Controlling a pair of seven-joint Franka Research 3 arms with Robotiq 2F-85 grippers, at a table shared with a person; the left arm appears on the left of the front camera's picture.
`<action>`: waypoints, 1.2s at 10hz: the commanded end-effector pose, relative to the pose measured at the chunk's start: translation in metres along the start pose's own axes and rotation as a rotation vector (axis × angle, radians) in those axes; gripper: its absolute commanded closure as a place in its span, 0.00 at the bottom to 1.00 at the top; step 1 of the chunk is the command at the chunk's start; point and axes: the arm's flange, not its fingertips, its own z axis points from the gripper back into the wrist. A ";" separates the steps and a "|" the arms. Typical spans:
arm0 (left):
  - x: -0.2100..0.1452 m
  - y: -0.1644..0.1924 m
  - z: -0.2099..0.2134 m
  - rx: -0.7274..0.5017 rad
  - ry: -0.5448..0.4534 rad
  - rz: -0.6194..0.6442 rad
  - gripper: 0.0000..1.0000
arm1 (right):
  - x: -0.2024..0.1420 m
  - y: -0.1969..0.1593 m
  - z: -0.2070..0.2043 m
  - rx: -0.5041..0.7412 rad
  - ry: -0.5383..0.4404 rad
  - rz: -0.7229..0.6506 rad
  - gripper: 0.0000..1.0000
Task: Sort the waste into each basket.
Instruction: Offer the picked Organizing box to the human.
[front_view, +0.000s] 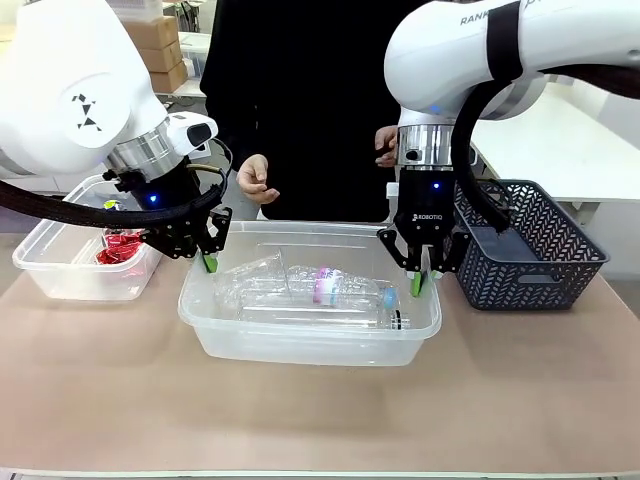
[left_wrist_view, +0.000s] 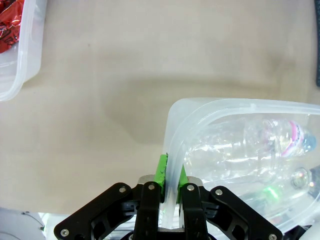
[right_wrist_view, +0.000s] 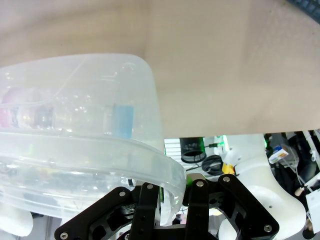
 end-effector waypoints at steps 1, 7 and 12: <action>-0.002 0.000 0.004 -0.003 -0.009 0.004 1.00 | -0.004 0.002 0.001 -0.001 -0.003 0.001 1.00; 0.000 0.000 0.000 0.000 0.000 0.000 0.93 | 0.000 0.000 0.000 0.000 0.000 0.000 0.95; 0.135 -0.008 0.011 -0.089 0.078 0.000 0.93 | 0.105 0.052 0.075 0.085 0.051 0.031 0.95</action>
